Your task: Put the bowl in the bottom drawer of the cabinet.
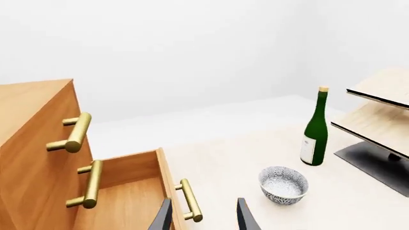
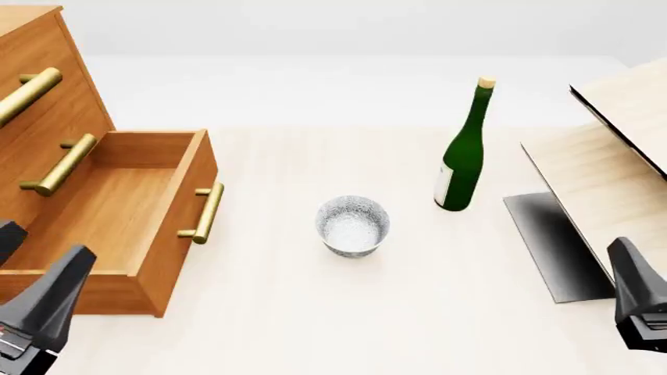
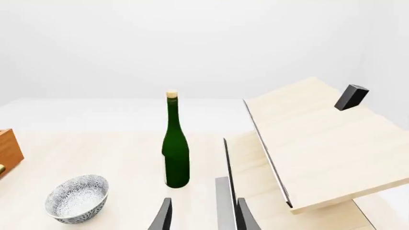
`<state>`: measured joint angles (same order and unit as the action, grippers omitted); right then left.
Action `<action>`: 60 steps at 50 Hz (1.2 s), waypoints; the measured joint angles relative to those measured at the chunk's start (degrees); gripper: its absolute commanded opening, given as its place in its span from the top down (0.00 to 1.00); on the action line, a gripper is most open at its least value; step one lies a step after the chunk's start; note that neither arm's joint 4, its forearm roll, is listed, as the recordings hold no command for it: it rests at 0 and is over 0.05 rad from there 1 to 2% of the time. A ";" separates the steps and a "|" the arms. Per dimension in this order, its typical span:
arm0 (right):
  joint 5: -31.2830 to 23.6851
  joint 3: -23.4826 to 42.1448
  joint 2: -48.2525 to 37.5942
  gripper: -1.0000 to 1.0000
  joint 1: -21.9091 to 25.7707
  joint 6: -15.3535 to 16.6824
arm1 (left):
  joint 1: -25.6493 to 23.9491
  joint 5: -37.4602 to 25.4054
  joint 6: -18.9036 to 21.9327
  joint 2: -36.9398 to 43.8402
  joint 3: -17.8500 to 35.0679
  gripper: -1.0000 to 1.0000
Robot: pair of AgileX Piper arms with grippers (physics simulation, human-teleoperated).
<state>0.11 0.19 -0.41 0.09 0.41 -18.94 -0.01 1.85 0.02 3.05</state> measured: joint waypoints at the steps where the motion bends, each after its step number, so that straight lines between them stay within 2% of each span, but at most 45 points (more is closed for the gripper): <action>1: 0.01 0.00 0.00 0.00 0.00 0.00 | -0.53 0.09 0.01 0.00 0.07 0.00; 22: 0.14 -0.01 -0.13 0.00 0.00 0.00 | -11.82 0.08 0.55 -0.01 3.08 0.00; 37: 0.16 -0.01 -0.15 0.00 0.00 0.00 | -17.88 -1.87 2.33 0.60 5.37 0.00; 50: 0.16 -0.01 -0.15 0.00 0.00 0.00 | -22.06 0.83 3.70 8.16 8.96 0.00; 60: 0.16 -0.01 -0.15 0.00 0.00 0.00 | -25.29 2.10 4.21 15.17 14.01 0.00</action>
<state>0.28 0.18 -0.56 0.09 0.41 -44.23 2.09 6.06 15.19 17.06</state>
